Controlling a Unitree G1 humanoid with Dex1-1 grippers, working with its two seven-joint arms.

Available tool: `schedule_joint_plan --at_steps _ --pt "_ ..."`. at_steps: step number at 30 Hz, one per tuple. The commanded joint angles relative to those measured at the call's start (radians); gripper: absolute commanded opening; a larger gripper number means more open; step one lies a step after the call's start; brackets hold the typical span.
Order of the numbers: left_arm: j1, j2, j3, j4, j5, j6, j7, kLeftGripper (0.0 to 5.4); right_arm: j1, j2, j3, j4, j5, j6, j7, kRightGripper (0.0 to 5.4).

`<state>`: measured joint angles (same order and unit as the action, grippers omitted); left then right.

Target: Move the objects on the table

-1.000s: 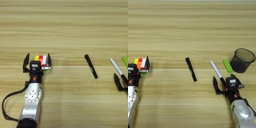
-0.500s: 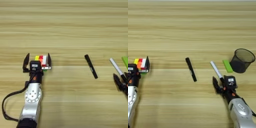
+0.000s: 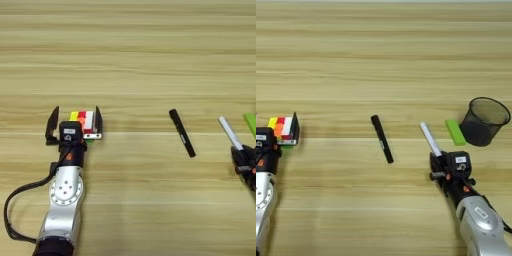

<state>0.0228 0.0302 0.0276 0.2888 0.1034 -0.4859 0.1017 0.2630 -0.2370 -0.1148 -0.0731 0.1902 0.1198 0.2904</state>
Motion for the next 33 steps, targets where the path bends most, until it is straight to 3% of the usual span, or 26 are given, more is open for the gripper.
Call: schedule_joint_plan --at_steps 1,10,23,33 --pt "-0.002 0.001 -0.002 -0.002 -0.001 0.013 -0.003 5.4 0.04 0.016 0.027 0.036 0.001 0.06 0.009 0.98" --pt "-0.004 0.002 -0.001 0.001 -0.001 0.013 -0.004 5.4 0.024 0.045 0.074 0.036 -0.002 0.059 0.01 0.77" --pt "-0.002 0.004 0.001 0.007 -0.001 0.007 -0.005 5.4 -0.062 0.123 0.127 0.076 -0.005 0.051 -0.017 0.77" --pt "0.002 0.006 0.004 0.002 -0.003 0.007 -0.007 5.4 -0.1 0.129 0.117 0.143 -0.011 0.032 -0.029 0.77"
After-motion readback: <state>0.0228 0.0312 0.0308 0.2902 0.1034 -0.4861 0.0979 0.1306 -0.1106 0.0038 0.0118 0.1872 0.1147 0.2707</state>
